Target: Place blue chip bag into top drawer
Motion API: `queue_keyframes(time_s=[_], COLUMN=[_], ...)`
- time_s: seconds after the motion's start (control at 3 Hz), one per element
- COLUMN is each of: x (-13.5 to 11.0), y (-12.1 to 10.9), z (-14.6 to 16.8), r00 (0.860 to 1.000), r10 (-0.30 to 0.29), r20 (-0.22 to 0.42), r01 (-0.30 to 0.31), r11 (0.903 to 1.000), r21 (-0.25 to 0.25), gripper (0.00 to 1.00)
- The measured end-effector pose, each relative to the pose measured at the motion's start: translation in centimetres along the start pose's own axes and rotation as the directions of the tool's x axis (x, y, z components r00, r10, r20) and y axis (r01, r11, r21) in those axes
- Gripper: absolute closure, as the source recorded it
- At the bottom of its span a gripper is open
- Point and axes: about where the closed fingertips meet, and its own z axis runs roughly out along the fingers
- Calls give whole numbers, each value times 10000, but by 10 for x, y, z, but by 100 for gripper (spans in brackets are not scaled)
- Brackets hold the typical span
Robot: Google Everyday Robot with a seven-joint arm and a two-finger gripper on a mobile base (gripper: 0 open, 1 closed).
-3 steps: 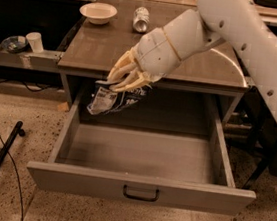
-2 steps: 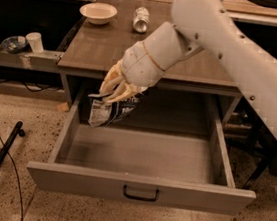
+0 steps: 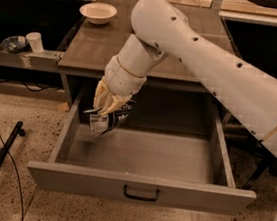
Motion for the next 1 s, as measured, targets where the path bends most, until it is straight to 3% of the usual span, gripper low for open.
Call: queue_keyframes(time_s=[0.33, 1.0], x=[7, 8], y=[1, 1], z=[11, 12], r00=[9994, 9992], r10=[319, 367], r20=[-124, -142], r01=[-322, -371], r11=[9991, 9989], r21=[-265, -303], gripper=[82, 35])
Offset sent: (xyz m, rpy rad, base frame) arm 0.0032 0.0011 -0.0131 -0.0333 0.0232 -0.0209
